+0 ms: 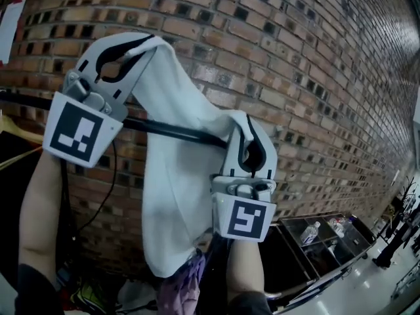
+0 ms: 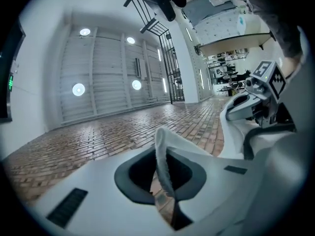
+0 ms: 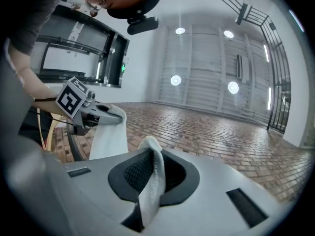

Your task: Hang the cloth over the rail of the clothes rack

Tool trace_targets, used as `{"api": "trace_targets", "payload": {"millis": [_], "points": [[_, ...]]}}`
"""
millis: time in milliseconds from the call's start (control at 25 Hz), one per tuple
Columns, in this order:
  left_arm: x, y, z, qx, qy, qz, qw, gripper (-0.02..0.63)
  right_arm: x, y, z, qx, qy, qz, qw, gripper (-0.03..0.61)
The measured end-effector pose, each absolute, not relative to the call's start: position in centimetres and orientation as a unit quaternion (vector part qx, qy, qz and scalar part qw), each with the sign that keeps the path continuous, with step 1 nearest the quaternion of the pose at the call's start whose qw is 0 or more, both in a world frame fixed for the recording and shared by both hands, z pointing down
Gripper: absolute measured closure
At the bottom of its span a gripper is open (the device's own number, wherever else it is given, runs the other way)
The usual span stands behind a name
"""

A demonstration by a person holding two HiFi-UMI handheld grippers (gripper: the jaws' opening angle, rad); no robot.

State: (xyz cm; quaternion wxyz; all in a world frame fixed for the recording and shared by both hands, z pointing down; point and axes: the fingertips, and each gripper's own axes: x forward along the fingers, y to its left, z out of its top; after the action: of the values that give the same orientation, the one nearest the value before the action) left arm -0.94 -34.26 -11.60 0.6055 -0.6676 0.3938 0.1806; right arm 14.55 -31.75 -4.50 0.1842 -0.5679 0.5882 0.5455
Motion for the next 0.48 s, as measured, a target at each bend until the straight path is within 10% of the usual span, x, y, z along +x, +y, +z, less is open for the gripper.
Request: {"api": "trace_targets", "payload": {"millis": [480], "points": [[-13.1, -38.3, -9.7, -0.669, 0.506, 0.128, 0.529, 0.567, 8.1, -32.8, -3.1, -0.541, 0.591, 0.586, 0.119, 0.566]]}}
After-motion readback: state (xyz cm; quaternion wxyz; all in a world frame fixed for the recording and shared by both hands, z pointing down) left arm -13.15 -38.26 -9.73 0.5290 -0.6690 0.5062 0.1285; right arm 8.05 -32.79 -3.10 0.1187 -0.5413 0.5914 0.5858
